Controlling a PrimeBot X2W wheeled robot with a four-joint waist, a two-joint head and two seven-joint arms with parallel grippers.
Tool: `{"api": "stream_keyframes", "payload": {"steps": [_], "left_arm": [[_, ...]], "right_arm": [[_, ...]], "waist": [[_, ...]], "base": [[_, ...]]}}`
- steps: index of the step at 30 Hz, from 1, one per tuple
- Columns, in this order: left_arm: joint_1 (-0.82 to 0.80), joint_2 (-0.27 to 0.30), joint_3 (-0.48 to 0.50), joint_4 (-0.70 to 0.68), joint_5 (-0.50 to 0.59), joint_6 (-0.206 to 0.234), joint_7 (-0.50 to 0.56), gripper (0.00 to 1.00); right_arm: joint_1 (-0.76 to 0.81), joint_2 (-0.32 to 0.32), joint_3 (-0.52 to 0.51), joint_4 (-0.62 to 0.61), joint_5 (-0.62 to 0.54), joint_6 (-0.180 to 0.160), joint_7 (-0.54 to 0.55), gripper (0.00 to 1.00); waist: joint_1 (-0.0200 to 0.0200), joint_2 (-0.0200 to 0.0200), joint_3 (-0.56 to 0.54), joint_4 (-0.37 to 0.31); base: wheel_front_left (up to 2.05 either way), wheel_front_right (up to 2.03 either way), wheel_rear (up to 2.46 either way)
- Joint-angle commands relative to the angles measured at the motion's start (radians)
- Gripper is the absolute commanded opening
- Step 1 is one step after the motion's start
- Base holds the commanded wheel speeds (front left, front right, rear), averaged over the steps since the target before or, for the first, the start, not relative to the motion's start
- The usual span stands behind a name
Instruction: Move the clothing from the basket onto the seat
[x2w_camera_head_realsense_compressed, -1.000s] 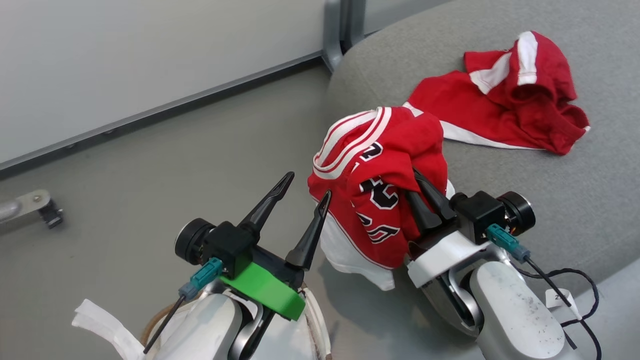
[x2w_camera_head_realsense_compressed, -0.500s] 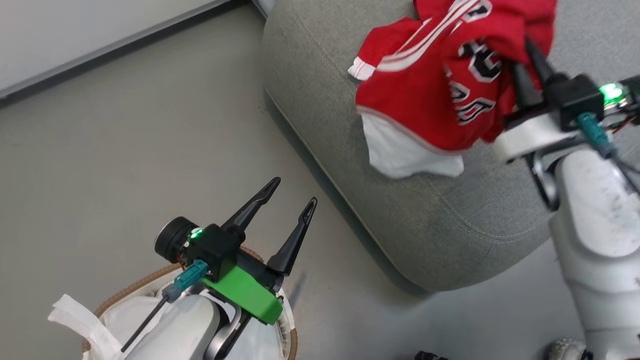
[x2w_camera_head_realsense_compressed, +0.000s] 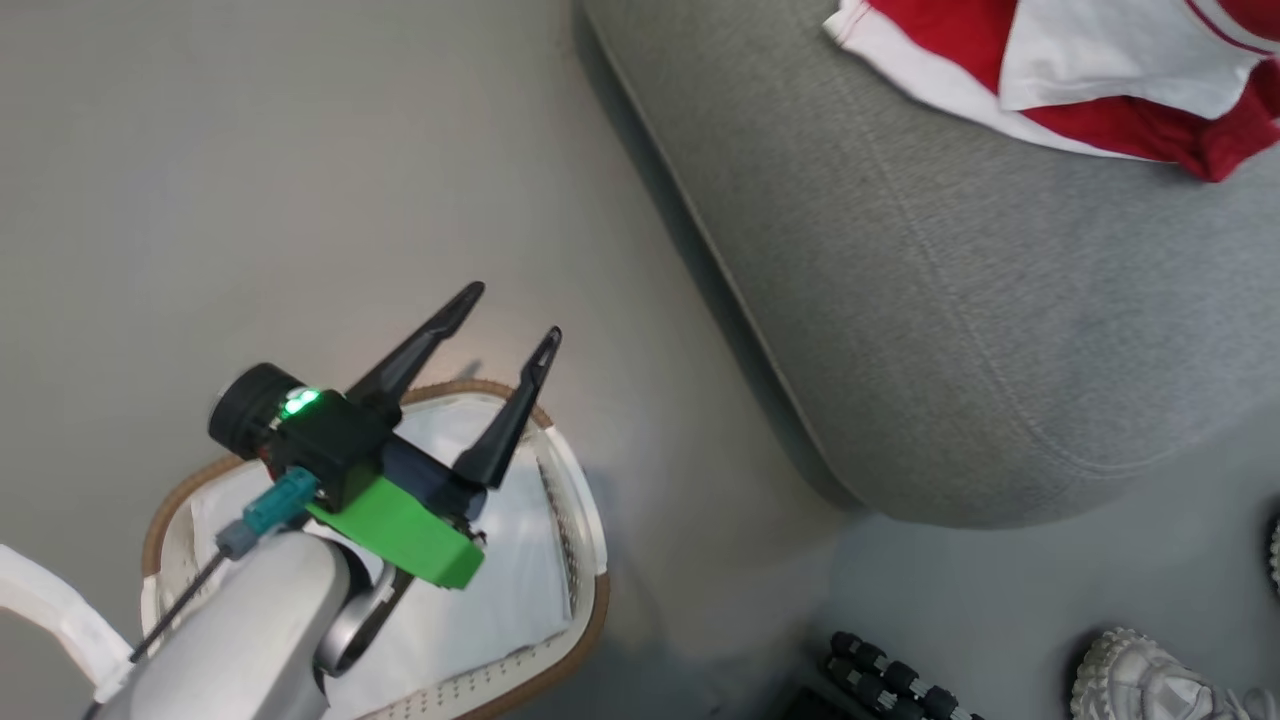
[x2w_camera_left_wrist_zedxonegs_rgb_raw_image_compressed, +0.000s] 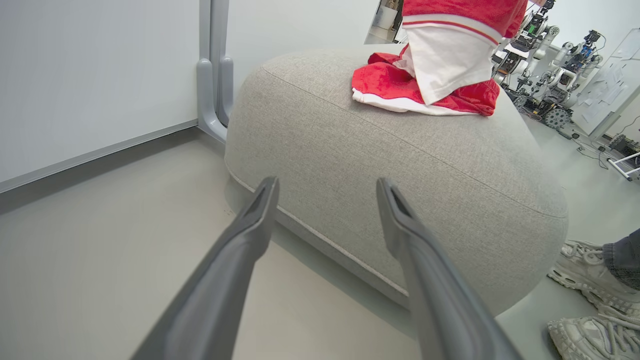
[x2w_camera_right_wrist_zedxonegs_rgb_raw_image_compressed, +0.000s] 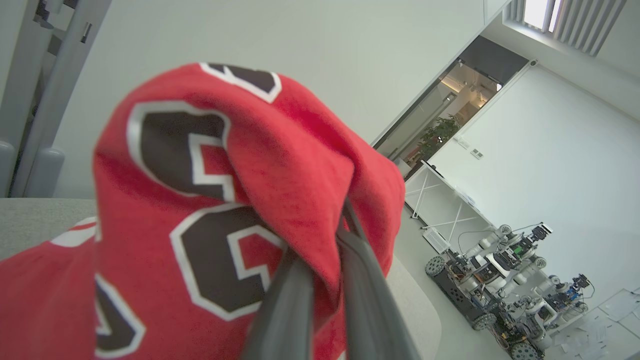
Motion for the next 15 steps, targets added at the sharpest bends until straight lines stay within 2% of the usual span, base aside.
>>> {"api": "stream_keyframes", "payload": {"steps": [1, 8, 9, 10, 11, 15], "left_arm": [[-0.025, 0.017, 0.011, -0.006, -0.012, -0.003, -0.001, 1.0], [-0.038, 0.047, 0.046, -0.012, -0.02, -0.003, -0.001, 1.0], [-0.039, 0.047, 0.05, -0.011, -0.023, -0.003, -0.001, 1.0], [-0.04, 0.047, 0.057, -0.008, -0.023, -0.003, -0.001, 1.0], [-0.042, 0.045, 0.067, -0.005, -0.023, -0.003, -0.001, 1.0], [-0.046, 0.027, 0.089, 0.014, -0.019, -0.003, -0.001, 1.0]], "right_arm": [[0.008, 0.009, -0.043, -0.012, -0.011, -0.002, 0.012, 0.0], [0.099, 0.114, -0.224, -0.022, -0.069, -0.002, -0.012, 0.0], [0.107, 0.129, -0.232, -0.017, -0.07, -0.002, -0.027, 0.1], [0.115, 0.145, -0.244, -0.009, -0.072, -0.002, -0.045, 0.48], [0.123, 0.155, -0.255, -0.003, -0.075, -0.002, -0.068, 1.0], [0.139, 0.184, -0.291, 0.041, -0.073, -0.002, -0.151, 1.0]], "waist": [[-0.0002, -0.0001, 0.117, 0.099], [-0.0002, -0.0001, 0.178, 0.136], [-0.0002, -0.0001, 0.18, 0.137], [-0.0002, -0.0001, 0.18, 0.138], [-0.0002, -0.0001, 0.18, 0.139], [-0.0002, -0.0001, 0.158, 0.138]], "base": [[0.0, 0.0, 0.0], [0.0, 0.0, 0.0], [0.0, 0.0, 0.0], [0.0, 0.0, 0.0], [0.0, 0.0, 0.0], [0.0, 0.0, 0.0]]}}
